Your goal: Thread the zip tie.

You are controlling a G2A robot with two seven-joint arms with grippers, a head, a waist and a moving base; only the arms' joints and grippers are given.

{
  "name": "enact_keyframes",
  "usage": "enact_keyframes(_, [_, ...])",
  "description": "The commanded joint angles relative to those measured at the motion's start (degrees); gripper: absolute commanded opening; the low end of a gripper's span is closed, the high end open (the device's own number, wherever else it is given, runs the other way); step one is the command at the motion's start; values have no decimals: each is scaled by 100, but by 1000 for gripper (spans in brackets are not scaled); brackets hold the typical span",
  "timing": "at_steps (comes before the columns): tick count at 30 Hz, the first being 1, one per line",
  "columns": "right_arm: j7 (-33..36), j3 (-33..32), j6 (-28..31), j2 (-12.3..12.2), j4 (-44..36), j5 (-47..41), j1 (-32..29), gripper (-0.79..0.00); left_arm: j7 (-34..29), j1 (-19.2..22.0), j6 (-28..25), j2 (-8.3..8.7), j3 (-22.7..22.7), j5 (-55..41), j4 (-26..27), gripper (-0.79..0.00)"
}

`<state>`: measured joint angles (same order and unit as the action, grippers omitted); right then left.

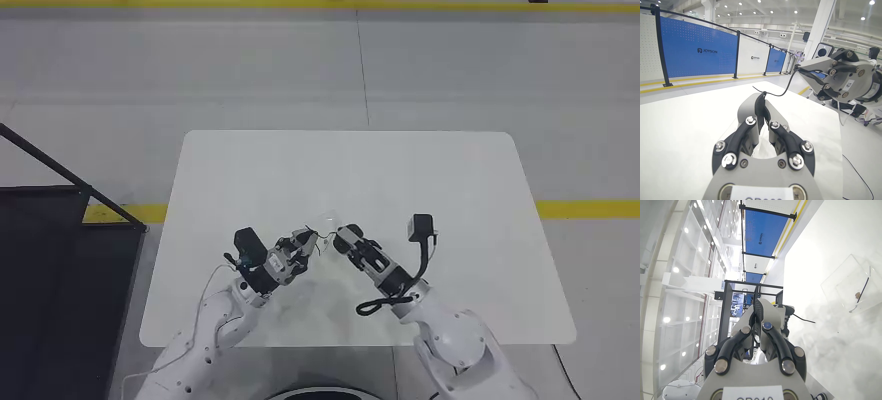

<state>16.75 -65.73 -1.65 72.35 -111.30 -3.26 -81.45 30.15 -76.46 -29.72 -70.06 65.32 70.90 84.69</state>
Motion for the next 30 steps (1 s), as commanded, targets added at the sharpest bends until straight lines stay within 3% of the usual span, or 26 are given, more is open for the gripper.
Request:
enact_keyframes(1, [-12,0,29,4,18,-18,-3,-785,11,-7,-10,0,6,-5,3,-785])
enact_keyframes(4, [-17,-25,50,3,-1,-28,-34,-785,32,-18,-27,0,17,-6,7,-785])
enact_keyframes(5, [-17,-40,11,-1,-9,14,-46,-613,43,-25,-35,0,23,-10,16,-785])
enact_keyframes(6, [26,-44,-57,-7,-29,81,-57,-188,60,-35,-53,0,29,-29,26,-785])
enact_keyframes(7, [80,-55,-140,-13,-65,125,-62,0,71,-45,-77,2,40,-55,33,-785])
enact_keyframes(17, [634,-569,82,-140,-52,481,-441,0,21,-74,-357,18,212,-441,108,-785])
enact_keyframes(20, [885,-712,-132,-188,49,780,-486,0,-71,-82,-444,24,255,-555,157,-785])
enact_keyframes(30, [885,-712,-132,-188,49,780,-486,0,-228,-112,-278,23,276,-542,193,-785])
